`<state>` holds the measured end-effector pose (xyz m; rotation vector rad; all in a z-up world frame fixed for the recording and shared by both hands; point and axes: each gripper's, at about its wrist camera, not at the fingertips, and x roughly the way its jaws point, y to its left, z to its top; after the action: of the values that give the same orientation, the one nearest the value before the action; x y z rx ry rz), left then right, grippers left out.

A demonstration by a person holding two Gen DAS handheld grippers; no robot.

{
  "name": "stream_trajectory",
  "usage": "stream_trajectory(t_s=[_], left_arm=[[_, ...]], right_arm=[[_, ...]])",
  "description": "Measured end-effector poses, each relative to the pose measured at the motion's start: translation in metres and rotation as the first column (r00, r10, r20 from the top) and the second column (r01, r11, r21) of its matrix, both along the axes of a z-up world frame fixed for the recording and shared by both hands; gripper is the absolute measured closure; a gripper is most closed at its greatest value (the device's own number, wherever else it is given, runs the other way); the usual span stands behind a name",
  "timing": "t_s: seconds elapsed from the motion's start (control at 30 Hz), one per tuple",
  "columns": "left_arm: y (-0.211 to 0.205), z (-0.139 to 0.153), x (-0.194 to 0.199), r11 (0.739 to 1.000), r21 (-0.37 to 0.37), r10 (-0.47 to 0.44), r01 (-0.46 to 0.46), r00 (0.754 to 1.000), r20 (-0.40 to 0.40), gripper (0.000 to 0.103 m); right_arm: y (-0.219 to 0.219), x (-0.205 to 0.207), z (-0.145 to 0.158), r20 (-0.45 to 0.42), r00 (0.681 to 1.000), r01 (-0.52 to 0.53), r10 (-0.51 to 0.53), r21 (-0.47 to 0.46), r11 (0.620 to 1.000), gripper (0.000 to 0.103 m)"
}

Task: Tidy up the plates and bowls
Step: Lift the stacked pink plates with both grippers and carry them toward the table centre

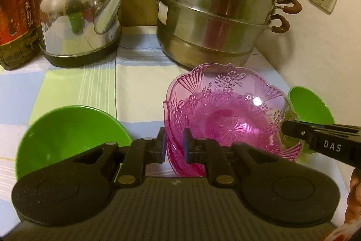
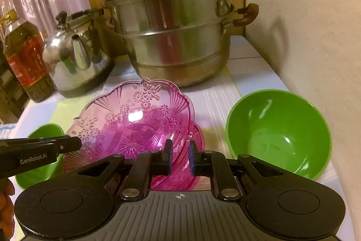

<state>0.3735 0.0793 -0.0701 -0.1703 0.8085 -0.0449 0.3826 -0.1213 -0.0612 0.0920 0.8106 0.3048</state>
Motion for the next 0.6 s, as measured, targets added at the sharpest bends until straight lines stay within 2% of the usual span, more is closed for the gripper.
stream_trajectory(t_s=[0.2, 0.6], left_arm=[[-0.001, -0.010, 0.006, 1.000, -0.008, -0.019, 0.019, 1.000, -0.006, 0.090], [0.000, -0.022, 0.010, 1.000, 0.006, -0.019, 0.019, 0.999, -0.029, 0.090]], right_arm=[[-0.004, 0.008, -0.014, -0.038, 0.999, 0.002, -0.002, -0.008, 1.000, 0.089], [0.004, 0.012, -0.025, -0.049, 0.998, -0.035, 0.031, -0.073, 0.997, 0.089]])
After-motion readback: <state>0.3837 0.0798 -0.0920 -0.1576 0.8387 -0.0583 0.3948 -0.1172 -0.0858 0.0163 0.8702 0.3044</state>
